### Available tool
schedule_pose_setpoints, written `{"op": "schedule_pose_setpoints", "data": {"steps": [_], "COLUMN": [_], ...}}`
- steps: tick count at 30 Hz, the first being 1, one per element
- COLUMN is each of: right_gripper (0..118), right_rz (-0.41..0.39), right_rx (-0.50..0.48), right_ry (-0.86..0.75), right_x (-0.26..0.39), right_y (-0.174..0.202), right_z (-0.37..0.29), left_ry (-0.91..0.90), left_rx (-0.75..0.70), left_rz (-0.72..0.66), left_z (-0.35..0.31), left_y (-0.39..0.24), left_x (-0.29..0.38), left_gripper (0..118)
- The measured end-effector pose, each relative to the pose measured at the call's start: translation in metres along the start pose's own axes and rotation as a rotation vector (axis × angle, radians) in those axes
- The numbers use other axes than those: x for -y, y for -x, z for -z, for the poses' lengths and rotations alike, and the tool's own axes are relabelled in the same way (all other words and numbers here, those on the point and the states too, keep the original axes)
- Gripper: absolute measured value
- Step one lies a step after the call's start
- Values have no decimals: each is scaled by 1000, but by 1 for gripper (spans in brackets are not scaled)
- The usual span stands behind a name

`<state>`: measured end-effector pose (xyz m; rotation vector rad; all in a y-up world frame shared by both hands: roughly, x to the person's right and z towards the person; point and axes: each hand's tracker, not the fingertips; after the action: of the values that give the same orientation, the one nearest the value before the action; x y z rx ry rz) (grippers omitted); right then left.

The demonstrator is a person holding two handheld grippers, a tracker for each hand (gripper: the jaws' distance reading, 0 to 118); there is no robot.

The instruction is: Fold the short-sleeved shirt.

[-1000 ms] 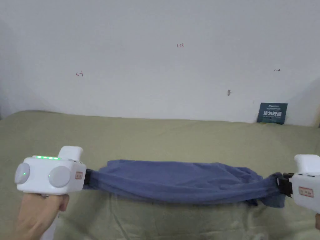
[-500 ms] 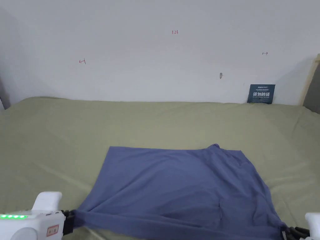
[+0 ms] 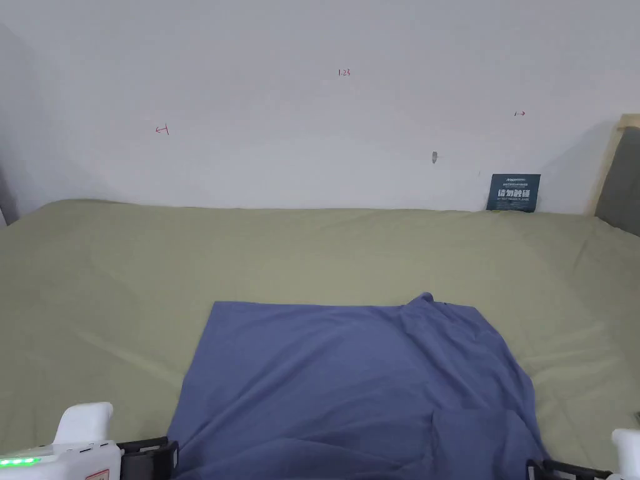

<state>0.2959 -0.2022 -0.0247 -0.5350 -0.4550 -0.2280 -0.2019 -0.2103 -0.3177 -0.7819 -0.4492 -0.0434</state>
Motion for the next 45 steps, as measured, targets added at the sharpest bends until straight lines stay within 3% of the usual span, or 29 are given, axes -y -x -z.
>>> {"op": "schedule_pose_setpoints", "data": {"steps": [2,7,8,9,10,11,12,21,25,31,32,33,34,40,41,42,43,44,45], "right_gripper": [118,117,112,98,73,20,2,2,2,2,2,2,2,2,2,2,2,2,2], "right_rz": [2,-41,-65,-87,-103,-123,-128,-83,-24,-26,-31,-32,-28,0,-10,-17,-19,-19,-18], "right_rx": [-33,-38,-44,-25,-10,-9,5,-11,-46,-15,-5,-2,-1,13,18,25,28,26,28], "right_ry": [65,-30,-56,-86,-105,-123,-129,-176,-130,-67,-60,-50,-43,0,12,23,30,45,53], "right_x": [-3,-11,-11,-10,-11,-10,-8,14,23,27,28,28,27,26,26,26,26,26,26], "right_y": [6,32,39,47,53,60,66,81,76,66,64,62,59,46,44,42,40,36,33], "right_z": [-7,-41,-50,-59,-66,-72,-76,-93,-85,-76,-75,-74,-72,-62,-59,-55,-52,-49,-45], "left_ry": [-13,-165,-199,-223,-221,-234,-253,-167,-9,121,140,173,192,266,275,279,279,265,231], "left_rx": [2,5,-2,-6,5,3,1,-15,1,-3,2,8,13,-26,-27,-22,-15,-25,-51], "left_rz": [14,17,14,17,38,43,37,41,33,-8,-11,-24,-31,20,37,46,53,66,103], "left_z": [-12,-59,-70,-80,-87,-92,-93,-87,-50,1,9,16,23,49,63,64,63,62,58], "left_y": [-10,-35,-41,-44,-47,-52,-54,-29,-5,23,26,27,28,18,15,13,10,6,4], "left_x": [-2,-5,-3,-1,1,5,10,24,28,22,19,18,19,13,20,20,20,19,21], "left_gripper": [118,117,112,97,63,1,0,0,0,1,32,80,116,115,112,97,63,17,7]}}
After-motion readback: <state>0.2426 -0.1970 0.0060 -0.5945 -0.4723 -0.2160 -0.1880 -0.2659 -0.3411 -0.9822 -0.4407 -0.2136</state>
